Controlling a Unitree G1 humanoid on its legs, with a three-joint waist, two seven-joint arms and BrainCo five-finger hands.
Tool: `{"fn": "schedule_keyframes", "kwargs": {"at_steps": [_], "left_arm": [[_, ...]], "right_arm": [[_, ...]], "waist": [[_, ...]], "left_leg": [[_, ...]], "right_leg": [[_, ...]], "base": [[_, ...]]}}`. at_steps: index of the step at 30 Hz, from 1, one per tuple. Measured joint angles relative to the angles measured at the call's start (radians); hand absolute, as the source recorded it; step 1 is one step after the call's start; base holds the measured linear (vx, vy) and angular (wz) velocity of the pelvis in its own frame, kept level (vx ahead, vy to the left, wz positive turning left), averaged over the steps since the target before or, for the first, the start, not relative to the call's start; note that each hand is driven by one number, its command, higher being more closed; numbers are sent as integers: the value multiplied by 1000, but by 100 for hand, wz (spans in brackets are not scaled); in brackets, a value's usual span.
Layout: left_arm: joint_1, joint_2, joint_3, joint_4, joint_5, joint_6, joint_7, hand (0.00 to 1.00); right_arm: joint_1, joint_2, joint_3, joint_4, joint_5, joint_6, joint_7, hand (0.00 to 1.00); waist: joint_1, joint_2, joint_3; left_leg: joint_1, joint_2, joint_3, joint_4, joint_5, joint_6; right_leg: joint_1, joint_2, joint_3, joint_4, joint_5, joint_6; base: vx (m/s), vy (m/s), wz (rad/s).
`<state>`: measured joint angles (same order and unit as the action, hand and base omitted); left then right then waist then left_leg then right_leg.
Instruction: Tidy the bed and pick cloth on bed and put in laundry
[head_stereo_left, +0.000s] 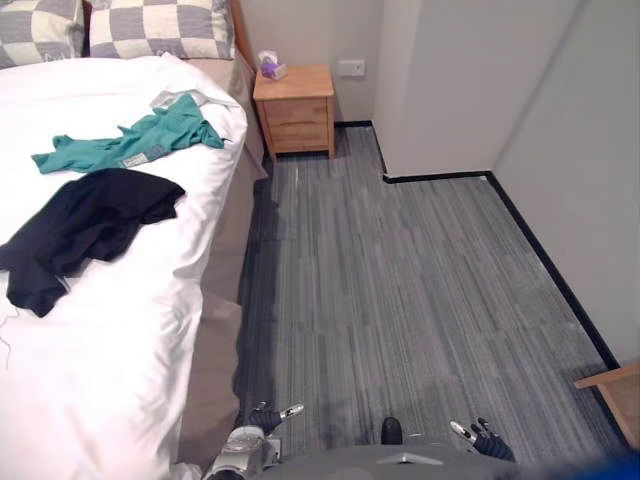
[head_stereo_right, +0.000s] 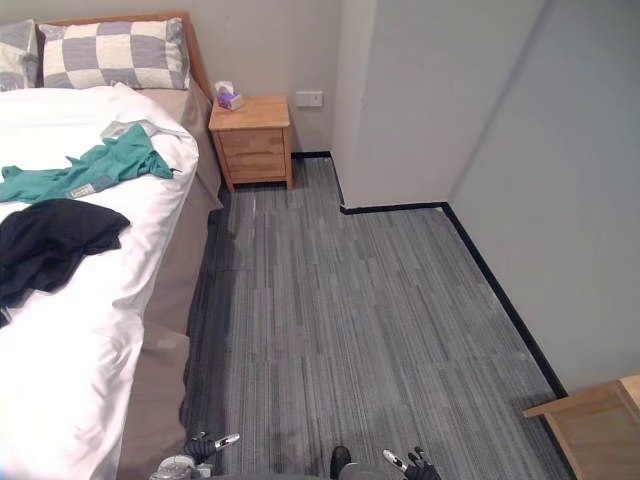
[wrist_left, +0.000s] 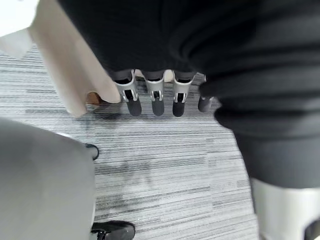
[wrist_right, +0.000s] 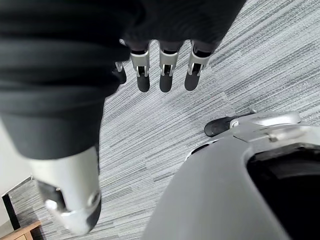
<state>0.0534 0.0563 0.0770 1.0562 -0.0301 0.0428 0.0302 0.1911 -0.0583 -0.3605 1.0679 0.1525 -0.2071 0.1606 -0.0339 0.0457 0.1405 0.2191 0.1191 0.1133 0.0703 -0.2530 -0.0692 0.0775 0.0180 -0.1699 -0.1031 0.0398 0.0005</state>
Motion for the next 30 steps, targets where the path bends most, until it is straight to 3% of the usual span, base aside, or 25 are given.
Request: {"fn": "schedule_keyframes", "kwargs": {"at_steps": [5, 7, 8, 9, 10, 11, 12, 13, 15, 16, 17, 19, 22, 23, 24, 25, 27, 28, 30], "left_arm": [[14, -8, 0, -14, 0, -34, 16, 0], [15, -7, 1, -17, -28, -27, 38, 0], [17, -6, 1, -19, -32, -27, 42, 0], [25, -7, 10, -40, -40, -28, 44, 0], [38, -12, 31, -71, -40, -33, 49, 0], [43, -17, 46, -81, -41, -34, 52, 0], [50, -30, 88, -99, -60, -35, 63, 0], [50, -33, 98, -108, -81, -35, 61, 0], [51, -32, 101, -132, -81, -34, 59, 0], [52, -32, 101, -134, -79, -35, 57, 0], [58, -35, 101, -159, -78, -48, 54, 0], [65, -36, 101, -173, -78, -51, 53, 0], [69, -47, 114, -176, -85, -52, 56, 0], [71, -48, 119, -170, -101, -51, 56, 0], [71, -49, 121, -168, -109, -50, 56, 0], [71, -46, 121, -166, -110, -49, 56, 0], [71, -46, 130, -157, -118, -49, 56, 0], [68, -36, 129, -141, -124, -50, 55, 0], [72, -16, 123, -120, -129, -48, 55, 0]], "right_arm": [[10, 9, 1, -18, 79, -2, -45, 0], [9, 10, 11, -16, 89, 5, -56, 0], [9, 10, 13, -16, 89, 5, -56, 0], [11, 11, 25, -23, 84, 6, -56, 0], [20, 9, 39, -39, 77, 8, -58, 0], [25, 9, 47, -47, 77, 10, -59, 0], [40, 12, 61, -79, 77, 16, -66, 0], [43, 7, 75, -96, 76, 30, -79, 0], [42, 5, 75, -101, 45, 59, -100, 0], [43, 5, 75, -102, 38, 68, -105, 0], [40, 4, 75, -114, 9, 93, -119, 0], [40, 5, 76, -119, -1, 105, -122, 0], [33, 9, 55, -128, -39, 133, -118, 0], [28, 13, 27, -112, -42, 138, -112, 0], [24, 19, 10, -85, -47, 142, -108, 0], [19, 21, 4, -80, -50, 143, -104, 0], [-1, 26, -21, -78, -76, 147, -90, 0], [-2, 37, -45, -73, -94, 154, -86, 0], [-1, 42, -64, -55, -120, 160, -85, 0]], "waist": [[-1, 11, -3], [2, 3, -5], [1, 3, -5], [1, -15, -5], [1, -14, -6], [1, -13, -5], [2, -14, 1], [3, -5, 9], [9, -9, 13], [16, -11, 15], [32, -13, 15], [30, -15, 16], [29, -19, 15], [31, -23, 12], [32, -41, -1], [32, -46, -7], [34, -35, -14], [46, -41, -18], [58, -42, -37]], "left_leg": [[8, 40, 59, 10, -13, -23], [-19, 48, 125, 110, -13, -25], [-32, 49, 134, 144, -13, -25], [-76, 55, 163, 278, -13, -25], [-149, 83, 185, 475, 4, -22], [-177, 97, 187, 549, 20, -13], [-274, 143, 175, 763, 102, 4], [-346, 181, 166, 918, 73, 26], [-420, 193, 153, 999, 15, 25], [-431, 192, 155, 996, 6, 24], [-461, 184, 191, 921, -13, 23], [-466, 174, 227, 840, -16, 20], [-466, 95, 414, 512, 14, 30], [-458, 56, 430, 416, 114, 90], [-442, 22, 445, 398, 92, 135], [-443, 17, 454, 400, 82, 138], [-439, 30, 472, 430, 42, 187], [-414, 41, 479, 451, 34, 197], [-373, 29, 477, 428, 34, 197]], "right_leg": [[-12, 36, 7, 30, -32, -14], [-72, 29, 32, 174, -119, -27], [-80, 24, 36, 201, -134, -28], [-98, 8, 51, 266, -178, -31], [-104, -1, 59, 316, -216, -38], [-103, -2, 60, 332, -228, -43], [-85, -6, 73, 374, -259, -60], [-62, -5, 78, 398, -284, -76], [-25, -15, 84, 412, -319, -82], [-17, -20, 87, 415, -328, -80], [19, -32, 101, 427, -385, -81], [38, -43, 101, 429, -405, -71], [104, -110, 92, 384, -440, -18], [143, -135, 85, 344, -441, 11], [160, -161, 82, 310, -427, 35], [163, -165, 79, 296, -411, 41], [200, -162, 71, 225, -300, 52], [220, -164, 72, 218, -226, 47], [206, -167, 72, 280, -171, 57]], "base": [[124, -32, -11], [126, -66, -30], [117, -104, -25], [140, -130, -24], [173, -149, -25], [203, -115, -22], [258, -68, -17], [271, -57, -14], [212, -25, -8], [265, 45, -15], [230, 81, -11], [185, 84, -1], [407, 209, 8], [588, 295, 5], [414, 209, 2], [464, 187, -1], [622, 255, -20], [607, 276, -29], [401, 175, -22]]}}
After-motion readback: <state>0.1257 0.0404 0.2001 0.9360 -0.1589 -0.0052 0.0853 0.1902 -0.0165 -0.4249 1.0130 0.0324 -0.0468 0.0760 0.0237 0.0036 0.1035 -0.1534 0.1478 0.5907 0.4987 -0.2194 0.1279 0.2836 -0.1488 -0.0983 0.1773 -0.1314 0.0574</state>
